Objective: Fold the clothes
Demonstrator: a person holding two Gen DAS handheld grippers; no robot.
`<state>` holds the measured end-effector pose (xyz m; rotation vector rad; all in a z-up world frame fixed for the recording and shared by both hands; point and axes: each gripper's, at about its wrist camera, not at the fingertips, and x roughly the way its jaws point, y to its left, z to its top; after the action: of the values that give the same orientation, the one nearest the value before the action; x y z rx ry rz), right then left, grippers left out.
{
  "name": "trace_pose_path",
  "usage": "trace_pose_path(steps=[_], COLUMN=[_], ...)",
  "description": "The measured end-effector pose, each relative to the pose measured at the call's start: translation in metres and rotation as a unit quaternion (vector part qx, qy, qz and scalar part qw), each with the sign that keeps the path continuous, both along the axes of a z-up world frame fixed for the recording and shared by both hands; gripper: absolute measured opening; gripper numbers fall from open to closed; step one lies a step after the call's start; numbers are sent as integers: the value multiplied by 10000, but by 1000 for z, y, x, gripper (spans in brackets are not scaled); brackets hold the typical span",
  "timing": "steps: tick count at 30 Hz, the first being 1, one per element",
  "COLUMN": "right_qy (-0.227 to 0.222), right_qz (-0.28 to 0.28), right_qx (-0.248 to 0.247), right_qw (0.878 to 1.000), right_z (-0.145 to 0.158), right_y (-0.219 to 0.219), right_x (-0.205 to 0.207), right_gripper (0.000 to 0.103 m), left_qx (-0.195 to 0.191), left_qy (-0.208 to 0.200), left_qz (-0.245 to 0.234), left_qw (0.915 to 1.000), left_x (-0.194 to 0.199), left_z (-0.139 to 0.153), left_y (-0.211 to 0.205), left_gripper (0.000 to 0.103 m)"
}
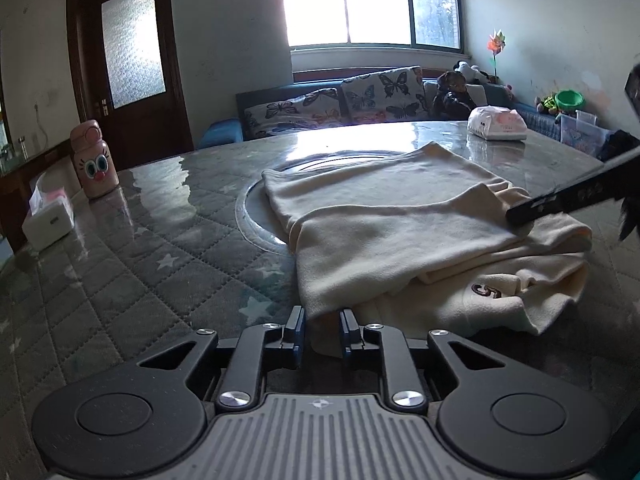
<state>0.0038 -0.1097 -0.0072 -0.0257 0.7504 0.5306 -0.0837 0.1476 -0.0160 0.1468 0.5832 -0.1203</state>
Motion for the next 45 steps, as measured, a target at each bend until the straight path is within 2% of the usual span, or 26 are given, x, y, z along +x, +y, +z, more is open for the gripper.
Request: trace_pose_path(steps=[1,3,8,14,19,23,27,31,35,38,42,45], right_qy=[-71,-204,-459,-136,-371,-533,-403,-257,-184,-221,-369,-433], right_qz=[17,52,77,-163,-71,28,162,262,257,243,251,372], right_qx=[20,81,171,-38,-44,-65,-97,-168,-298,-381,-416,-319], right_qw=[10000,9997,9988,9998,9993,9986,9990,9992,9991,9987,9981,9979], right_z=[5,18,43,13,27,34,23,8,-3,-2,6,9], right_y=[0,-2,-11,-18,-20,-14,1,12,10,5,1,5], right_x=[-3,-10,-27,-19,-19,-10,5,14,16,14,9,6], right_gripper=[4,4,4,10,10,10,11,11,13,13,15,21], left_qx=[39,85,36,48,-130,-262,-437,-552,-469,-502,-484,-497], left_qy=[-19,-50,-121,31,174,-73,-157,-53,155,272,204,118], left_qz=[-5,17,60,66,71,28,-261,-451,-286,-181,-151,-189], left_qw=[10000,9999,9999,10000,9997,9996,9986,9974,9984,9982,9985,9985], left_x=[0,1,-2,-6,-11,-7,20,54,77,78,71,73], left_z=[0,0,3,-1,9,31,44,33,18,10,15,20], left_y=[0,1,8,13,27,32,16,-5,-11,-3,1,-4], left_gripper=[18,10,7,7,10,10,10,10,11,11,11,12])
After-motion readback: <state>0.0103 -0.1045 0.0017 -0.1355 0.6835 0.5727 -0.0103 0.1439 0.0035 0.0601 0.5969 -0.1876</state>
